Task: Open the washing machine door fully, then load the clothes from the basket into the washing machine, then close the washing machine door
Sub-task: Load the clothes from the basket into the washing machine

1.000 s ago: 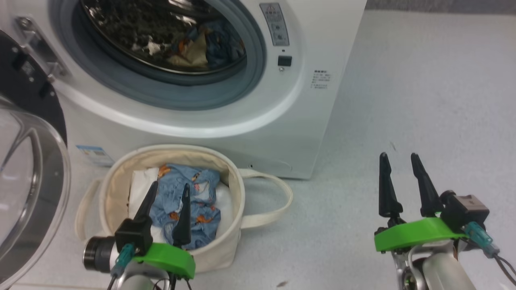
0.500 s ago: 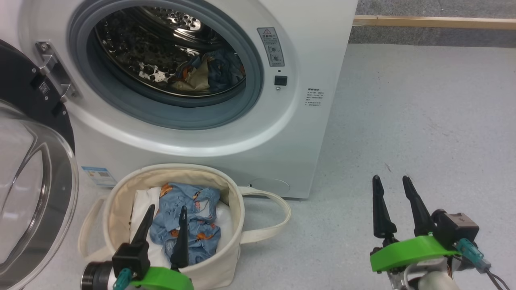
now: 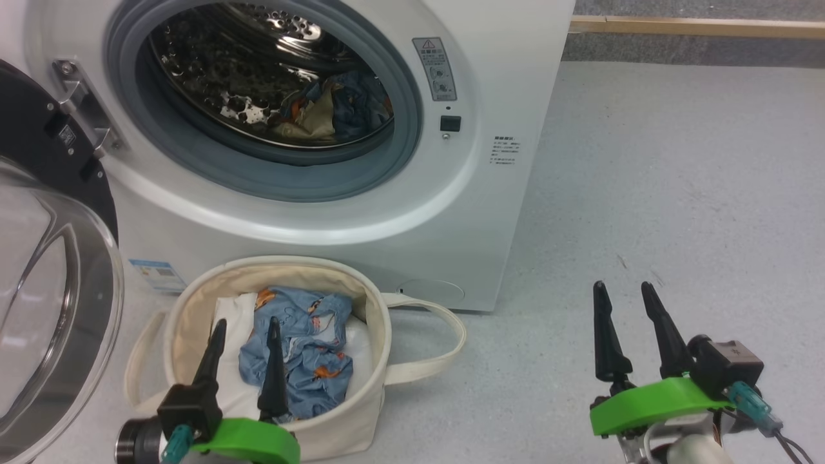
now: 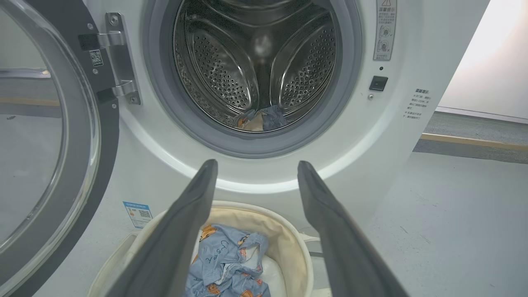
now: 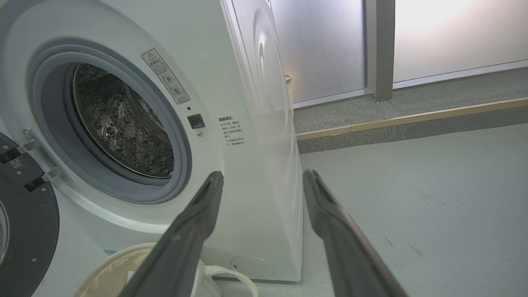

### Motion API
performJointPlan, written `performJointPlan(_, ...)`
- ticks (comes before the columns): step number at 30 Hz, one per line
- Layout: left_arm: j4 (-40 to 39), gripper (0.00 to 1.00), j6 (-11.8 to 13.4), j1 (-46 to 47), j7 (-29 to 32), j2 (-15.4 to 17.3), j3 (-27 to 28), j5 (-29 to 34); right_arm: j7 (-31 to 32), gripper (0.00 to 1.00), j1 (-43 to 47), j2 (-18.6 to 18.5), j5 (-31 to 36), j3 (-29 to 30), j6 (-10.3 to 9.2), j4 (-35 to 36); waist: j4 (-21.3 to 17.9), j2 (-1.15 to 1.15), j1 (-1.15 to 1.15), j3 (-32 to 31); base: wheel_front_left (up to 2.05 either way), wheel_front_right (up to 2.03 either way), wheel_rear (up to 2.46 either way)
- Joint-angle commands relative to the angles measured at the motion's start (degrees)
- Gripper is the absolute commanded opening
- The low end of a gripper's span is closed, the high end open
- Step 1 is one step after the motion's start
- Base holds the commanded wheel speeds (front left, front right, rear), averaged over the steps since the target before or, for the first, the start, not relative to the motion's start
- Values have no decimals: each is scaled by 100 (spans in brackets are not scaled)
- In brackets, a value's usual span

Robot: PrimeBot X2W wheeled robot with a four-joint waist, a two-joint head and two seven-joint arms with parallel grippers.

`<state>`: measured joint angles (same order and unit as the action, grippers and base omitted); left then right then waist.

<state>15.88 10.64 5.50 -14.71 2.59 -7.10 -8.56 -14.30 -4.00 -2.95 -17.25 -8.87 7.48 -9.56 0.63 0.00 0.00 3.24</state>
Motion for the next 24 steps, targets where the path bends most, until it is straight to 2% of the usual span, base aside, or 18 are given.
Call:
performJointPlan(1, -207, 100, 27, 218, -29, 29, 172, 30, -70, 100, -133, 7, -17, -151, 1, 183, 8, 0, 0, 28, 0, 0, 0)
performJointPlan(24, -186, 100, 30, 220, -29, 29, 106, 7, -70, 100, -156, 7, 19, -147, 1, 174, 1, 0, 0, 4, 0, 0, 0)
